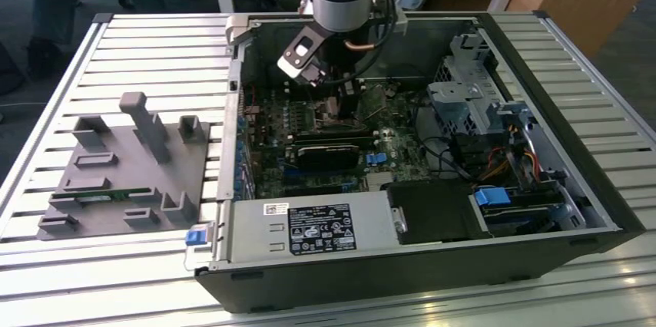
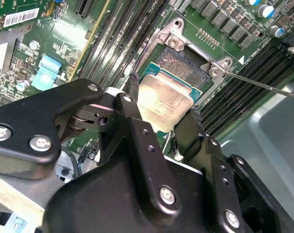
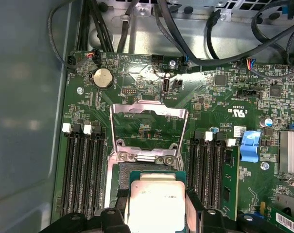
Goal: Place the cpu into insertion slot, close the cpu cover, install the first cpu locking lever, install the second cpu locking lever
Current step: 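Place the cpu into insertion slot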
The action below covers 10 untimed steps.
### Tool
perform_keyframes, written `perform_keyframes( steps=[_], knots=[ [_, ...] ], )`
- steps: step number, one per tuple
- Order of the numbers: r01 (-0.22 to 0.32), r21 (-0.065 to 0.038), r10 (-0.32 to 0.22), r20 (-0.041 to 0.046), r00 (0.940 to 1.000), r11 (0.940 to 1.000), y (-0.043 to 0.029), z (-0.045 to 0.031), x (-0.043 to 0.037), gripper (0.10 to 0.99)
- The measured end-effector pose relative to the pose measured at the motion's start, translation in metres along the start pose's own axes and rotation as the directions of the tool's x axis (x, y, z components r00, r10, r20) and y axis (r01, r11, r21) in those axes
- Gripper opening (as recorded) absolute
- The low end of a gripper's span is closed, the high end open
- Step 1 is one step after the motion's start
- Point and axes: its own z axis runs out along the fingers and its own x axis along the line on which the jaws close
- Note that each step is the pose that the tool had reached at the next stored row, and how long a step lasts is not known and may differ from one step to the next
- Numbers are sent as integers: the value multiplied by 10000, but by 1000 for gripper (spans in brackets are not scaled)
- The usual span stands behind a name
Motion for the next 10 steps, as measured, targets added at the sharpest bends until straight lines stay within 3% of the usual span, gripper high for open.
perform_keyframes(
  steps=[10],
  knots=[
    [0,0,0,0,10000,10000,-3,33,-1,541]
  ],
)
